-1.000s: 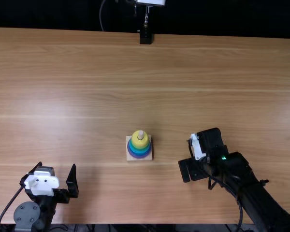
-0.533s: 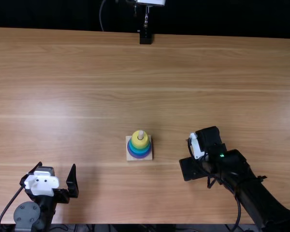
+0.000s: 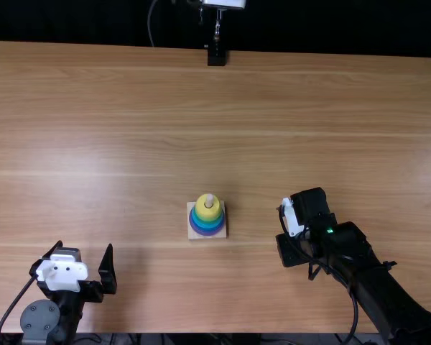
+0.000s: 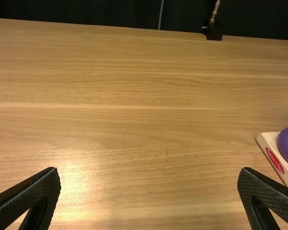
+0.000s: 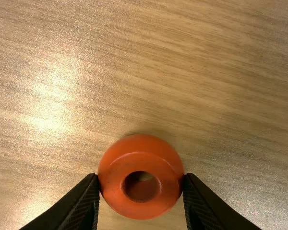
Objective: Build the Hanoi tower: stack the rings onto the peg from bottom to top in this color order: purple, dark blue, light blue, dark green, light green, yellow, orange.
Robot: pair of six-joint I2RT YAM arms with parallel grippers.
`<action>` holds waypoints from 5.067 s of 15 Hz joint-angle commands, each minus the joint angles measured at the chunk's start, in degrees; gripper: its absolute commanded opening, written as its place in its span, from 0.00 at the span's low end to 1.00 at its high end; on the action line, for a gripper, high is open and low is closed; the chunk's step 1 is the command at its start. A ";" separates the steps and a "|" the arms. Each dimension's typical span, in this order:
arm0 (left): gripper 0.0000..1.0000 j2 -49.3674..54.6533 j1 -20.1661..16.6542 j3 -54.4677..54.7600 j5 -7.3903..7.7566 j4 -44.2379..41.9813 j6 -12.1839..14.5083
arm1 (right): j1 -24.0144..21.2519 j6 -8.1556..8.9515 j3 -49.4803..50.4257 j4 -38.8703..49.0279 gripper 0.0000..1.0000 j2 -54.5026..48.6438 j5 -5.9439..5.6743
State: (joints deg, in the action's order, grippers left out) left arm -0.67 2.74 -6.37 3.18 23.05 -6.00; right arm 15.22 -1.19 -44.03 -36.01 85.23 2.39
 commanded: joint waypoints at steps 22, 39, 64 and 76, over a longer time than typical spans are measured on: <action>1.00 0.67 -0.19 6.37 0.30 4.48 0.62 | 15.54 -0.81 -49.31 -33.98 0.00 6.18 0.24; 1.00 0.67 -0.19 6.37 0.30 4.48 0.62 | 23.62 -0.07 -63.11 -33.98 0.00 16.99 0.35; 1.00 0.67 -0.19 6.37 0.30 4.48 0.62 | -0.55 0.14 -46.58 -9.62 1.00 16.63 -1.02; 1.00 0.67 -0.19 6.37 0.30 4.48 0.62 | -7.84 -0.29 -40.43 -1.49 1.00 25.25 -1.13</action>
State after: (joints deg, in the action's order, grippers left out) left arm -0.69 2.72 -6.37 3.20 23.03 -6.02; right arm 8.45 -1.45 -85.06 -37.67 109.56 1.87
